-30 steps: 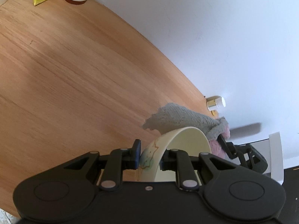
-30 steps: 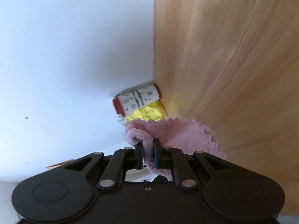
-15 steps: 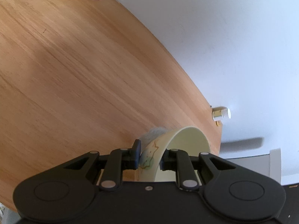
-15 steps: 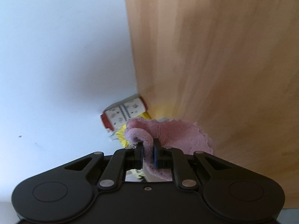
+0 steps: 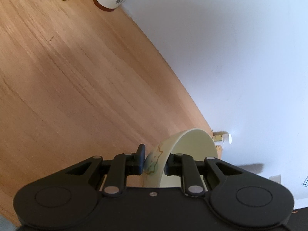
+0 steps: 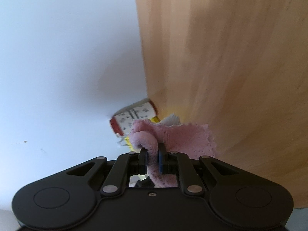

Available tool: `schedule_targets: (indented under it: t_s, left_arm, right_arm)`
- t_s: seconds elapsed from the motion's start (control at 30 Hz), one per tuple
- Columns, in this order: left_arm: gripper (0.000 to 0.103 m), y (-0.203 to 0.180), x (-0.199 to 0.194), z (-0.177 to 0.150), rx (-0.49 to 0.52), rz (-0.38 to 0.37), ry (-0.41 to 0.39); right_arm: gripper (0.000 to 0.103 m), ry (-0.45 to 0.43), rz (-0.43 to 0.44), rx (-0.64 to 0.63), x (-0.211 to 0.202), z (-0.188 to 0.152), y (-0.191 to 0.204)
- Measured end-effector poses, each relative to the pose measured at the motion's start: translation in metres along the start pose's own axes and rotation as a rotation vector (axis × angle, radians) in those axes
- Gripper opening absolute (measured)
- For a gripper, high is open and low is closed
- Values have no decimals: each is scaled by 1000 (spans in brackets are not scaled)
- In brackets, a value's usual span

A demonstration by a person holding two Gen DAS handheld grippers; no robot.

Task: Clean bowl
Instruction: 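Pull the right gripper with the cloth away from the bowl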

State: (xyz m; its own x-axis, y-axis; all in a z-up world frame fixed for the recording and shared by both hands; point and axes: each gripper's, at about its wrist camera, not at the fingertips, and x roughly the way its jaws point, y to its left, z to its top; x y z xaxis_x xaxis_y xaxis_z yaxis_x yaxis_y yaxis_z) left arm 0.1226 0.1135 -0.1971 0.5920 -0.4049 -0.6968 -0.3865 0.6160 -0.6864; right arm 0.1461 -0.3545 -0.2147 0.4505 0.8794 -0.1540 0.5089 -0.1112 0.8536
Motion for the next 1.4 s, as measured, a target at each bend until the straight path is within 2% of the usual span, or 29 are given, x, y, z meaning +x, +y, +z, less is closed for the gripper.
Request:
schedule_targets:
  t_s: [0.17,0.3,0.53,0.83,1.1,1.3,1.4]
  left_arm:
    - [17,-1,-2,1,2,-7,-20]
    - [17,1,1,1,-10,-15,-6]
    - [17,11,3,2,-38,-19,7]
    - [17,17,5,2,-69,-17,15]
    - [17,20,0,3,-101,-12,-7]
    - [17,22,-4,9,-117,-24,-35]
    - [17,19,-5,9,-102,-35,-37]
  right_arm:
    - [13,5,9,-17,4,-7,13]
    - [13,-18,18,-31,8,-12,18]
    - [13,-62,55,47,18,-10,1]
    - [13,-104,-2,156,42,-8,-31]
    - [13,-106,-52,157,67,-6,-32]
    - [13,0,-82,-3,64,-1,-2]
    - [13,91,-105,-149,64,-1,20]
